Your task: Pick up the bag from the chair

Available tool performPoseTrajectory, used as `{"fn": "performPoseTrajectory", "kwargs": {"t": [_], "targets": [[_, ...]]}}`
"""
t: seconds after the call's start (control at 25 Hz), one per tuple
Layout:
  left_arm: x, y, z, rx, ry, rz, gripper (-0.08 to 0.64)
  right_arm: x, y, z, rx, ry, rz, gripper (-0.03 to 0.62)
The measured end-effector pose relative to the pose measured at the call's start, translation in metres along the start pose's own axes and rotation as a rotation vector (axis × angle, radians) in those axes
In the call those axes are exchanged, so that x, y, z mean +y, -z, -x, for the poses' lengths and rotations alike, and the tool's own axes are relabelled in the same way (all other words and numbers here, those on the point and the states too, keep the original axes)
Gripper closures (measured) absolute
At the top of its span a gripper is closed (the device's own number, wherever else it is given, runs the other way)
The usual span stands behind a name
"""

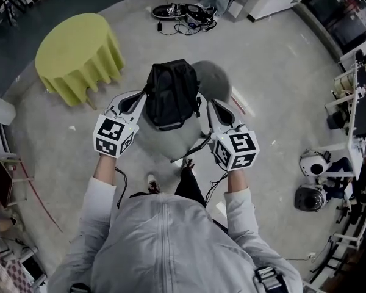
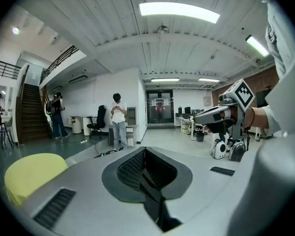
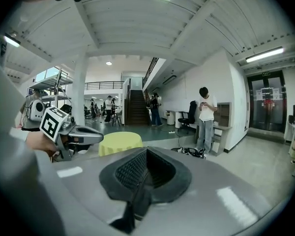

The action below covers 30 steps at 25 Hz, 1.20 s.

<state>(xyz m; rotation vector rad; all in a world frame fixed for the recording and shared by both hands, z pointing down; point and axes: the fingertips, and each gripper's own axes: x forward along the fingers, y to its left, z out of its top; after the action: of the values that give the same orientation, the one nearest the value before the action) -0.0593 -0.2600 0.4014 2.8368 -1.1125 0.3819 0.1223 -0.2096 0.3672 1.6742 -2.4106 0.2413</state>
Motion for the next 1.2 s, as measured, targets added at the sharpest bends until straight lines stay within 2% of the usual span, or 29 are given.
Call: {"fn": "performPoseTrajectory", "kwargs": {"t": [0.12, 0.28, 0.56, 0.8, 1.04, 1.2], "targets": [[0.011, 0.010, -0.029, 0.038, -0.008, 0.015, 0.553, -0.022, 0.009, -0.027, 0.031, -0.029, -0.011, 0.568], [0.025, 0.023, -0.071, 0.084, -0.017, 0.035, 0.552, -0.055, 0.021, -0.069, 0.074, -0.066, 0.031, 0.566], [0.063, 0.057, -0.128, 0.177, -0.093, 0.090, 0.498, -0.094, 0.054, -0.149, 0.155, -0.180, 0.055, 0.495], [0.087, 0.111, -0.177, 0.287, -0.113, 0.153, 0.451, -0.116, 0.107, -0.204, 0.245, -0.241, 0.015, 0.446], [0.106, 0.180, -0.211, 0.400, -0.158, 0.237, 0.431, -0.121, 0.177, -0.240, 0.363, -0.297, -0.027, 0.393], [0.117, 0.228, -0.225, 0.479, -0.178, 0.297, 0.356, -0.124, 0.217, -0.257, 0.422, -0.313, -0.053, 0.377]]}}
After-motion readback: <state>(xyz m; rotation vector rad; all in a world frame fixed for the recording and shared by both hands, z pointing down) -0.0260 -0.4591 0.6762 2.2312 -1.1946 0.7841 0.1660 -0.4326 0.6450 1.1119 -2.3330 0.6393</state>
